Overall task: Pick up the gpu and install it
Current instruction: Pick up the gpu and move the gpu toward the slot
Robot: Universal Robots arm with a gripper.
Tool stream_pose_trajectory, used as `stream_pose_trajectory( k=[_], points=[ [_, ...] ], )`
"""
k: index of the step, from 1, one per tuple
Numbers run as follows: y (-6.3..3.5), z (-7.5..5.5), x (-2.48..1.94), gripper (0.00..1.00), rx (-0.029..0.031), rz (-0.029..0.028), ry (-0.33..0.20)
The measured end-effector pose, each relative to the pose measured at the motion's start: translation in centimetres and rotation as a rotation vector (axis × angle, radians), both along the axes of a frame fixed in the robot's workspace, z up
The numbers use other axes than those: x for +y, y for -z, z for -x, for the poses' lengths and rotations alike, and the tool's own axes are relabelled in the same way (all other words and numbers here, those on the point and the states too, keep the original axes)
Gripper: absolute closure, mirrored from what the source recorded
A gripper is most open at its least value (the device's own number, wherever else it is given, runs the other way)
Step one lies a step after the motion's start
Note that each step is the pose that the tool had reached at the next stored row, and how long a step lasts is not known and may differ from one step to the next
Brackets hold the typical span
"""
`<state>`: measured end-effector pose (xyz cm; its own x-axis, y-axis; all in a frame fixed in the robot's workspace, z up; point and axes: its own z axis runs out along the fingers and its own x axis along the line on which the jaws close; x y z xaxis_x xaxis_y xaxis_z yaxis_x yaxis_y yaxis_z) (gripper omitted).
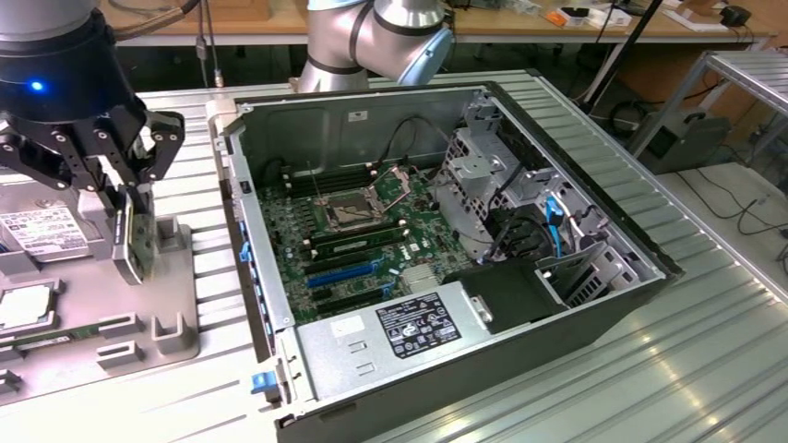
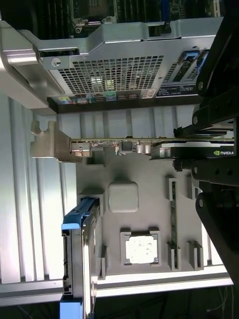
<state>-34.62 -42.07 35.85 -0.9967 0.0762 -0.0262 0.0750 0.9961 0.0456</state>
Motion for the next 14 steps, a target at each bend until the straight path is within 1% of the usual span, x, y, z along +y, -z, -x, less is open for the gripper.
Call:
stream_pose_trajectory(
  k=[6,10,14],
  points=[
    [-0.9,0.0,0.0,0.73,0.0006,0.0,0.0],
    [-2.03,0.0,0.0,0.73,0.0009,0.0,0.0],
    [-2.73,0.0,0.0,0.73,0.0012,0.0,0.0]
  ],
)
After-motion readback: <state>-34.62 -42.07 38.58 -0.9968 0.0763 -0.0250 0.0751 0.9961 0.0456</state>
